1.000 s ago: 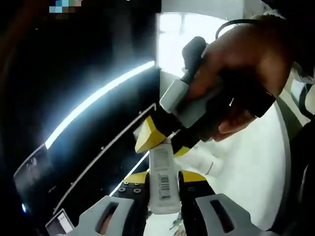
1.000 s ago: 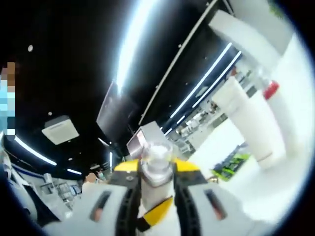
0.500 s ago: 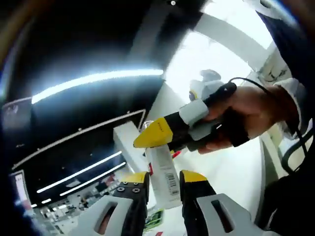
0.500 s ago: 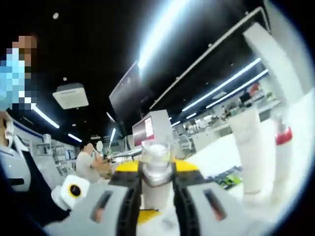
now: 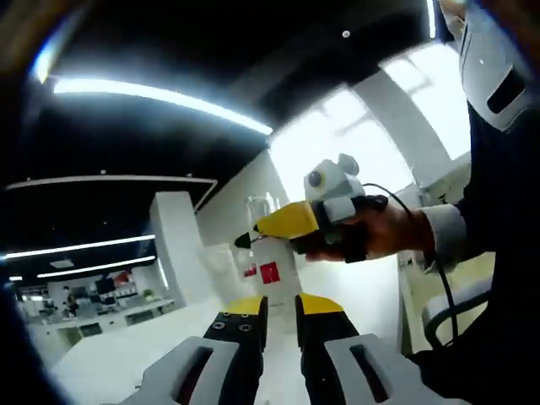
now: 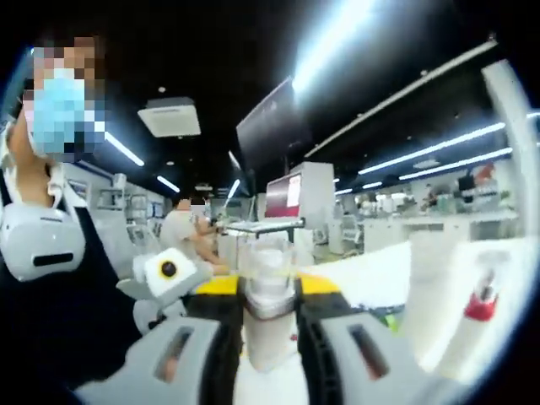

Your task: Arrange the skincare products in the storage area until every visible bottle or jar stands upright without overlapping.

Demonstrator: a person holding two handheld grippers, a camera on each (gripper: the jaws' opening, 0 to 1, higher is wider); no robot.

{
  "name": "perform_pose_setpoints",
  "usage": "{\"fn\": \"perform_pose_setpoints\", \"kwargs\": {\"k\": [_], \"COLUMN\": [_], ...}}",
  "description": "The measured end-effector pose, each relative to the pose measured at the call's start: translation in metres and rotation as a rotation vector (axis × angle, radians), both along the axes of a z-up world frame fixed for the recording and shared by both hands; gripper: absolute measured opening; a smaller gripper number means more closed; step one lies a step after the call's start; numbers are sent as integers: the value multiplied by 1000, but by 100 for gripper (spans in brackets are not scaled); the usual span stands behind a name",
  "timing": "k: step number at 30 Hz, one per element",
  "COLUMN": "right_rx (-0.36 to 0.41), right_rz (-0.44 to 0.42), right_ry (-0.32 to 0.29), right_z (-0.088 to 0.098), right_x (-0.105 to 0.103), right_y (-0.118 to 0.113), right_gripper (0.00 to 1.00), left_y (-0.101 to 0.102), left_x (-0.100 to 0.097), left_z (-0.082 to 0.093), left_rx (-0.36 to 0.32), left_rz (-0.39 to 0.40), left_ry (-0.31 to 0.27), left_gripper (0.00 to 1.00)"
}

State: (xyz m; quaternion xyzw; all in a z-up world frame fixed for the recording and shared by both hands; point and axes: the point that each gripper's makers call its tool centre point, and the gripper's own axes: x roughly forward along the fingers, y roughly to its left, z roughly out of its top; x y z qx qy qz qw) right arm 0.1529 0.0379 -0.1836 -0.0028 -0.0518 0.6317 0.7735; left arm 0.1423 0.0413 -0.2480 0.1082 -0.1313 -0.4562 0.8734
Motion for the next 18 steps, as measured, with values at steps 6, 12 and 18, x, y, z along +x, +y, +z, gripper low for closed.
{"fn": "perform_pose_setpoints", "kwargs": {"k": [6, 12, 18], "right_rx": [-34, -6, -52], "right_rz": [84, 175, 103], "right_ry": [-4, 4, -53], "right_z": [-8, -12, -17], "right_x": [-11, -22, -18], "right_y": [-1, 2, 7], "right_gripper": [22, 21, 22], "left_y": [-15, -21, -14], "left_x": [-3, -11, -3], "left_z": [-11, -15, -21], "left_rx": [6, 10, 81], "left_rz": [-74, -120, -28], "left_ry": [74, 98, 71], "left_gripper": [21, 22, 21]}}
